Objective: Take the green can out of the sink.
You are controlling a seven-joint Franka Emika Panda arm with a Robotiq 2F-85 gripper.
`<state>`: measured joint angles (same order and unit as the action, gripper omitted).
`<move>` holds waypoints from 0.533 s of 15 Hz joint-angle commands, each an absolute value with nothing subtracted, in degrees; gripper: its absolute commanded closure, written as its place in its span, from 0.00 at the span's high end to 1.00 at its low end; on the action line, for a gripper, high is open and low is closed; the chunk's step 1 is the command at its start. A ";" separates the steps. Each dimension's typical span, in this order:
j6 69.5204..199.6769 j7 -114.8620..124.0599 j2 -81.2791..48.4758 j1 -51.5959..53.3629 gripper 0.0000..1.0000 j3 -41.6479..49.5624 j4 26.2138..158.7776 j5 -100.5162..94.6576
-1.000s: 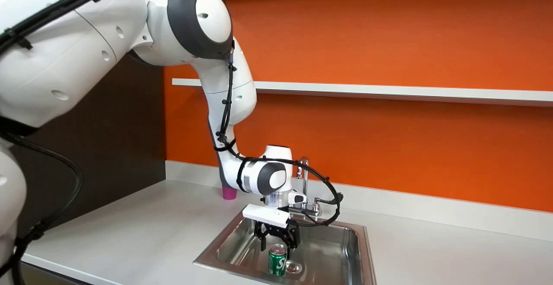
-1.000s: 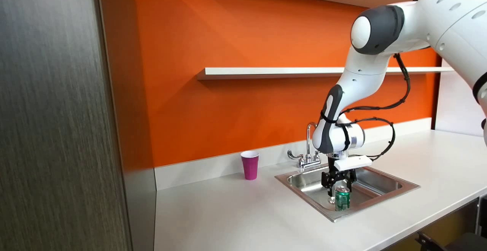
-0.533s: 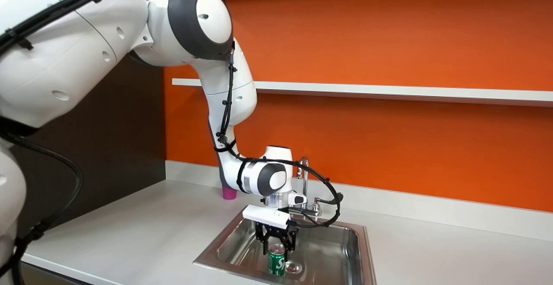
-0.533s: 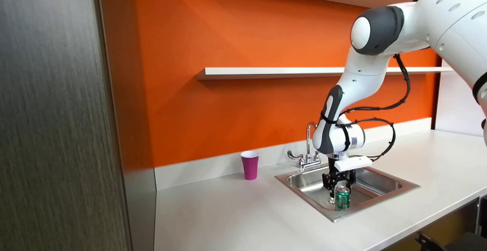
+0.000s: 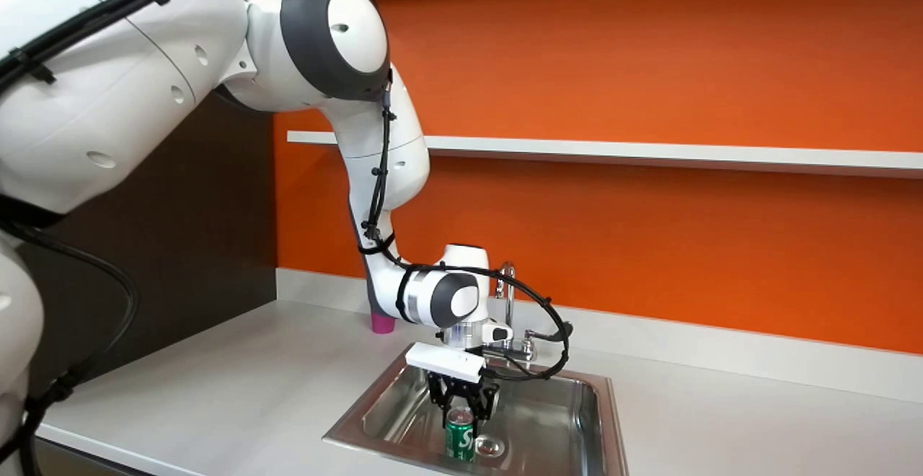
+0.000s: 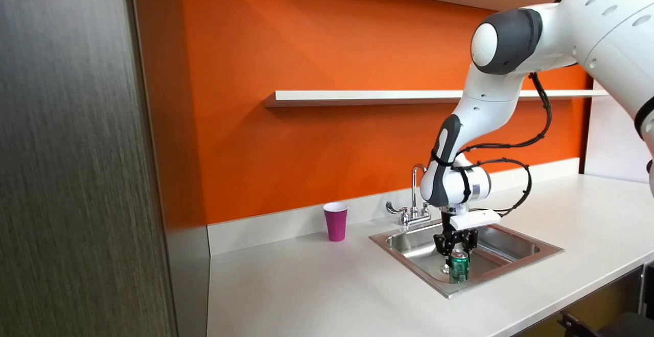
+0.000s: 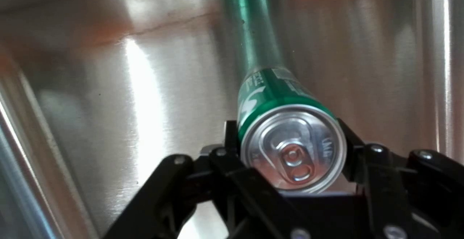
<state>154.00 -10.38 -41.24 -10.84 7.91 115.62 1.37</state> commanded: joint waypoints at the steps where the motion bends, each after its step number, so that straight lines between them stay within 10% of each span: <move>1: 152.42 -9.99 -39.03 -11.42 0.38 7.01 115.77 0.02; 8: 151.54 -9.00 -33.11 -9.17 0.38 7.10 118.62 -0.49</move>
